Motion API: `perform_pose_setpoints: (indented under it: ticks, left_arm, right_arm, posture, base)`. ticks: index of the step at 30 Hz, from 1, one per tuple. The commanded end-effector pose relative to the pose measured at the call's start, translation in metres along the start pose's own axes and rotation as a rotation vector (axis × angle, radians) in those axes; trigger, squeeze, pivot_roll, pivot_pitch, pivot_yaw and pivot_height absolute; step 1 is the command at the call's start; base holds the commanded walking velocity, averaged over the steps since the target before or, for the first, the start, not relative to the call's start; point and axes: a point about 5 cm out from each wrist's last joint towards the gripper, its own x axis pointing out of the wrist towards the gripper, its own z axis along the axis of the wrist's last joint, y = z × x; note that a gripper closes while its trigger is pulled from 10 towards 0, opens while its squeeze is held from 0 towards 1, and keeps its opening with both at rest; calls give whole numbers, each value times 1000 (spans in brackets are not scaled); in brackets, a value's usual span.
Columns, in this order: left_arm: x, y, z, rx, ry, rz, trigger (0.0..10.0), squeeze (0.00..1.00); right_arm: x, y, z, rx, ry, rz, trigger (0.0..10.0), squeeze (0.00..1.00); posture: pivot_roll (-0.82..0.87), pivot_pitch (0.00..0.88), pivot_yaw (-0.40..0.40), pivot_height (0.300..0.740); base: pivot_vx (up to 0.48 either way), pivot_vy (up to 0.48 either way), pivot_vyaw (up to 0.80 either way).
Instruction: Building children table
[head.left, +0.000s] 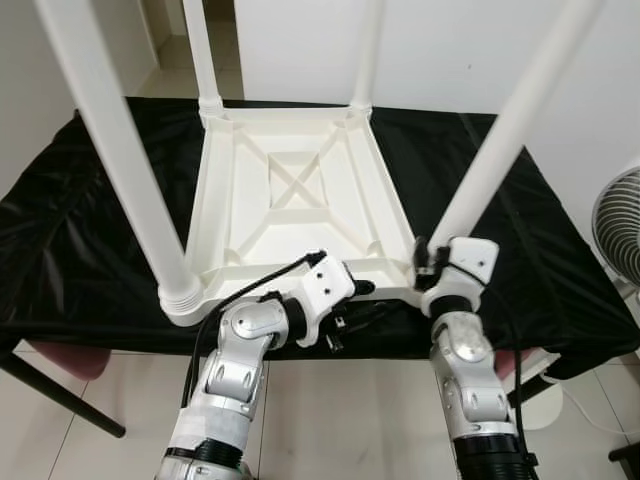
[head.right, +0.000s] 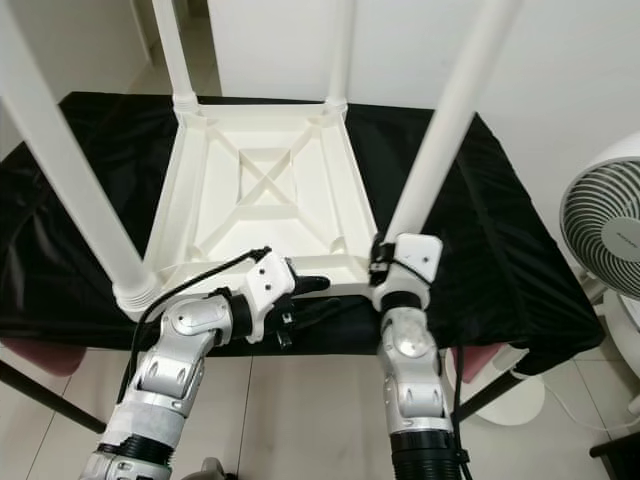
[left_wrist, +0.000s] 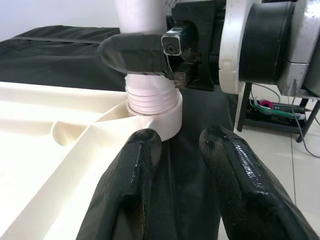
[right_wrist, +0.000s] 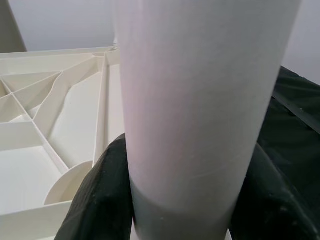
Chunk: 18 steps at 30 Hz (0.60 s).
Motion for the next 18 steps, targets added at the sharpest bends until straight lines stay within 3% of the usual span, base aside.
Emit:
perform_pose_setpoints:
  ticks: [1, 8, 9, 11, 12, 14, 15, 18]
  left_arm:
    - [-2, 16, -3, -9, 3, 398, 10000, 0]
    - [-2, 18, -4, -8, -7, 383, 10000, 0]
    - [-2, 18, -4, -10, -6, 381, 10000, 0]
    - [-2, 17, -4, -10, -6, 380, 10000, 0]
    - [-3, 18, -4, -9, -6, 382, 10000, 0]
    - [-3, 18, -4, -8, -6, 384, 10000, 0]
    - [-3, 20, -3, -12, -6, 394, 10000, 0]
    - [-3, 21, -2, -17, -8, 399, 10000, 0]
  right_arm:
    - [-9, 3, -16, -2, 86, -18, 0, 0]
    - [-13, 8, -17, 33, 106, -8, 196, 0]
    - [-14, 8, -18, 46, 119, -5, 10000, 0]
    - [-14, 9, -18, 55, 127, 0, 10000, 0]
    - [-13, 12, -17, 73, 116, 36, 10000, 498]
    - [-14, 14, -16, 82, 111, 54, 10000, 498]
    - [-13, 15, -14, 84, 101, 85, 10000, 1000]
    - [-11, 14, -12, 88, 93, 140, 10000, 1000]
  posture:
    - [42, 40, -30, 740]
    - [31, 31, -33, 740]
    - [32, 30, -31, 740]
    - [32, 30, -31, 740]
    - [35, 24, -27, 740]
    - [35, 23, -26, 740]
    - [36, 23, -25, 740]
    - [36, 21, -26, 740]
  base:
    - [0, 0, 0]
    - [0, 0, 0]
    - [0, 0, 0]
    - [0, 0, 0]
    - [0, 0, 0]
    - [0, 0, 0]
    - [0, 0, 0]
    - [0, 0, 0]
